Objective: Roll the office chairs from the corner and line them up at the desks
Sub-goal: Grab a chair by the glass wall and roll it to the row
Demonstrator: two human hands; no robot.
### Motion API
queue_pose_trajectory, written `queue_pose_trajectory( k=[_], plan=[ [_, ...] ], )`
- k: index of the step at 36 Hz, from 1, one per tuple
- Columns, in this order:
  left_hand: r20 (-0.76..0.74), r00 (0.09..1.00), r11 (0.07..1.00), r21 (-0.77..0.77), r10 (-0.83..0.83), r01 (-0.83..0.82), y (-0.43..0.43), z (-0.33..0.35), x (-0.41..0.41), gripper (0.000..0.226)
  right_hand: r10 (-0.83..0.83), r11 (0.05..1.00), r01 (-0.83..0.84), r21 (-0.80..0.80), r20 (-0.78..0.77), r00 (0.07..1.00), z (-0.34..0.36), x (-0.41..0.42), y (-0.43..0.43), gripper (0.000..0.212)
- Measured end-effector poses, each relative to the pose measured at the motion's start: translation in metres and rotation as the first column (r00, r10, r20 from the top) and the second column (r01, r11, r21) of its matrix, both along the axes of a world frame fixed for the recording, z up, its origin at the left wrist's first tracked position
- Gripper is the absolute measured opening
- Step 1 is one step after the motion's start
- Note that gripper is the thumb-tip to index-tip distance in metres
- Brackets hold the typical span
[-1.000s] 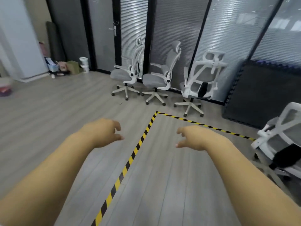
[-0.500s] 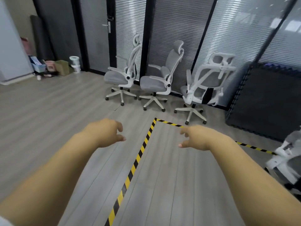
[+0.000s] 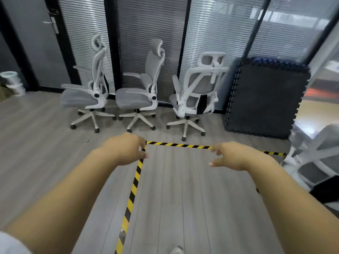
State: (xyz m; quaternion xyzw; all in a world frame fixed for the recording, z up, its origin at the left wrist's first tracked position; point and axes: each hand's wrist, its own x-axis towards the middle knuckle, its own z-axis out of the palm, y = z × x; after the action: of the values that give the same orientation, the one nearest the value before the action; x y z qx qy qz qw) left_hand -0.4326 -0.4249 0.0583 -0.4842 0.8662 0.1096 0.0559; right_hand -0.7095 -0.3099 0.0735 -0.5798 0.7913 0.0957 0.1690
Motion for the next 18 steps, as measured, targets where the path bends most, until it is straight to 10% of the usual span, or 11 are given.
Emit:
queue_pose_trajectory(
  k=[18],
  plan=[
    [0.025,0.997,0.997,0.002,-0.076,0.076,-0.246,-0.010,-0.244,0.044,-0.089,0.996,0.089,0.011,0.015,0.996,-0.004,-0.241,-0.237,0.063]
  ],
)
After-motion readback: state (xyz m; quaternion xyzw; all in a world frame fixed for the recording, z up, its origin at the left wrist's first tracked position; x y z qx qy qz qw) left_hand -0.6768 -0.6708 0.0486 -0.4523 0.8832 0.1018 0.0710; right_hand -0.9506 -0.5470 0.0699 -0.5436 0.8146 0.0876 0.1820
